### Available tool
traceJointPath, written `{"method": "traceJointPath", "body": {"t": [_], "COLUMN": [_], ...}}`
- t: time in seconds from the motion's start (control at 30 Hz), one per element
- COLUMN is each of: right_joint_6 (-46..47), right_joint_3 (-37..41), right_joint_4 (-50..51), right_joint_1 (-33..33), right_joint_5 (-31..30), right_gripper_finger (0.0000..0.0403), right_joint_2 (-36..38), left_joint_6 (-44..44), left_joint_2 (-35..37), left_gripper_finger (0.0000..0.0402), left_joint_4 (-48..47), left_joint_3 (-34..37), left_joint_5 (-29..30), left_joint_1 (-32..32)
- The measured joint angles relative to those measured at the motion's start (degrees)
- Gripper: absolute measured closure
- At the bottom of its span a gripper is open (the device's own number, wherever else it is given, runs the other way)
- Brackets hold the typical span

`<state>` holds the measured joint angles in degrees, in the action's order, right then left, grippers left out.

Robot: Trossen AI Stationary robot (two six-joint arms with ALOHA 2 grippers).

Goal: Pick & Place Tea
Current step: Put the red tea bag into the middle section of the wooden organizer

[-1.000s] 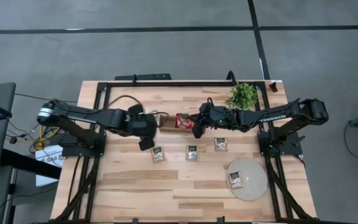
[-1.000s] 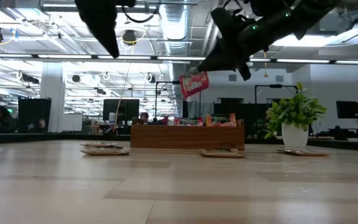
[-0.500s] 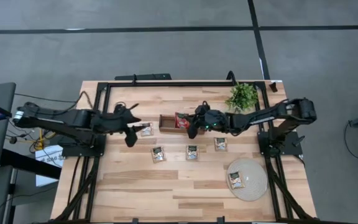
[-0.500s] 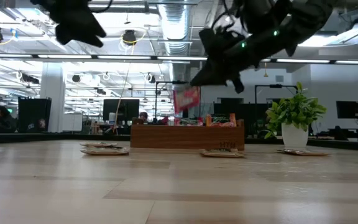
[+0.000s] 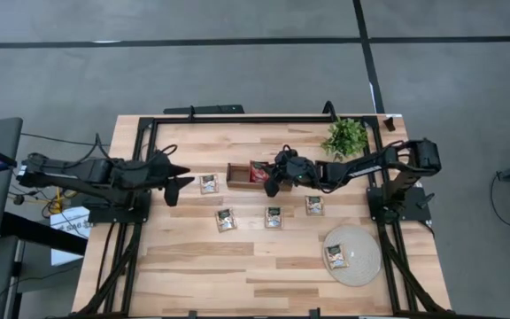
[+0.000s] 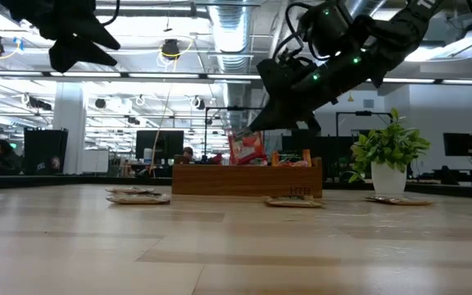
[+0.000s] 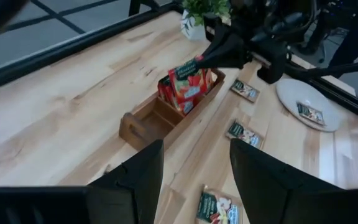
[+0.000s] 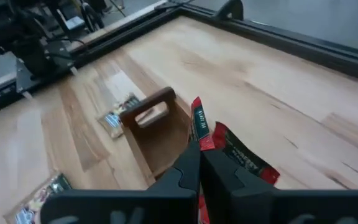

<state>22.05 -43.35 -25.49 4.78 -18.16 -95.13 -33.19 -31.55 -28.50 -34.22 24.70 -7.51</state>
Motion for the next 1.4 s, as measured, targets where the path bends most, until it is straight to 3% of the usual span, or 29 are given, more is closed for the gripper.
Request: {"method": "traceJointPath", "body": {"t": [1.0,1.4], "right_joint_6": [0.02,-0.01], "right_joint_3": [-0.04,-0.04], "right_joint_4": [-0.09,-0.29], "right_joint_1": [1.74,1.74], "right_joint_5": [-1.44,-1.44], "right_gripper_finger": [0.0402,0.0333], "right_joint_2": [-0.55,-0.55], "left_joint_6": [-0.72,-0.72], "left_joint_2": [0.07,0.07], "left_gripper_finger": [0.0225,0.0225], "left_joint_4": [-0.05,-0.05], "left_joint_3": [1.16,1.16], "left_joint_5": [-0.02,-0.03], "left_joint_1": [0.00,-0.02]}}
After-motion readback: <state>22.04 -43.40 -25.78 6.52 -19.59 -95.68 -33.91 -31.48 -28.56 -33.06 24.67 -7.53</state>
